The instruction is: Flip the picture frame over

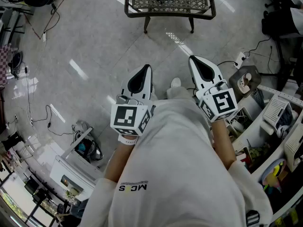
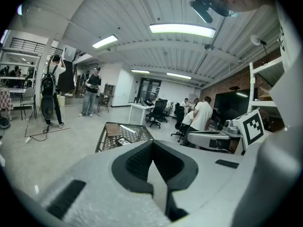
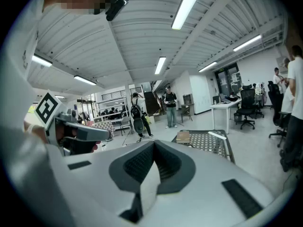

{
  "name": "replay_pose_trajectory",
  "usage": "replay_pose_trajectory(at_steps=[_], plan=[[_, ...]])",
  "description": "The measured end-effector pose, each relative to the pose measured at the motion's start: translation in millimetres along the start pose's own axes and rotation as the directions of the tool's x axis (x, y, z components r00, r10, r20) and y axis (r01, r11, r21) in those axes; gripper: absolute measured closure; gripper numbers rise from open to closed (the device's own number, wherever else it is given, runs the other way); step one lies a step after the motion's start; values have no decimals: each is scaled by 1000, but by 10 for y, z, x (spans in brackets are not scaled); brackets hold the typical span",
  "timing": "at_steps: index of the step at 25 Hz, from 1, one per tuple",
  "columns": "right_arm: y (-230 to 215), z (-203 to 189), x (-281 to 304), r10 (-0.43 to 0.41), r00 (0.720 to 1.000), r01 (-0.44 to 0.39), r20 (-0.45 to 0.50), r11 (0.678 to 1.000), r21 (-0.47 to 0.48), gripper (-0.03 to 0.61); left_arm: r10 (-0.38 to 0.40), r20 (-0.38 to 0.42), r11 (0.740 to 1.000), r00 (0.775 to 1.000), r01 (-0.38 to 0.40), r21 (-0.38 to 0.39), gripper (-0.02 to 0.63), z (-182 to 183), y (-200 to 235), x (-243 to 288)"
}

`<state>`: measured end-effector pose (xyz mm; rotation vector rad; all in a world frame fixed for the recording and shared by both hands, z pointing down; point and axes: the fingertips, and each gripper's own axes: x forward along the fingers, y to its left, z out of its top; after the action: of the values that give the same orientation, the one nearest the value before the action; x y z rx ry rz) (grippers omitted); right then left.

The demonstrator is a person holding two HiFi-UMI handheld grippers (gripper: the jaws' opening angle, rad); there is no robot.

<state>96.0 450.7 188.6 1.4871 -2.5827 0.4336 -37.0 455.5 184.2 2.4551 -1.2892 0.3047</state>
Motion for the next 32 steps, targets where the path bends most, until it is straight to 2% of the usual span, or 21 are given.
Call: replay_pose_trajectory(at_steps=[5, 17, 21, 26, 32], plan=[[-170, 1, -118, 18, 1000, -19, -5, 1000, -7, 563, 3, -11, 1000, 1000, -3, -10, 592, -3, -168, 136], [-790, -92, -391, -27, 998, 24, 53, 998, 57, 563, 0, -53, 1000, 999, 1, 27, 592, -81, -575, 560], [-906, -185, -419, -24, 999, 21, 39, 997, 77, 561, 12, -66, 1000, 998, -10, 26, 592, -85, -637, 626], [-994, -191, -237, -10, 1000, 10, 3, 998, 60, 561, 27, -79, 1000, 997, -26, 16, 592, -31, -487, 747], [-1041, -141, 290, 3, 1000, -2, -23, 999, 52, 561, 39, -70, 999, 997, -40, -23, 592, 47, 14, 1032]])
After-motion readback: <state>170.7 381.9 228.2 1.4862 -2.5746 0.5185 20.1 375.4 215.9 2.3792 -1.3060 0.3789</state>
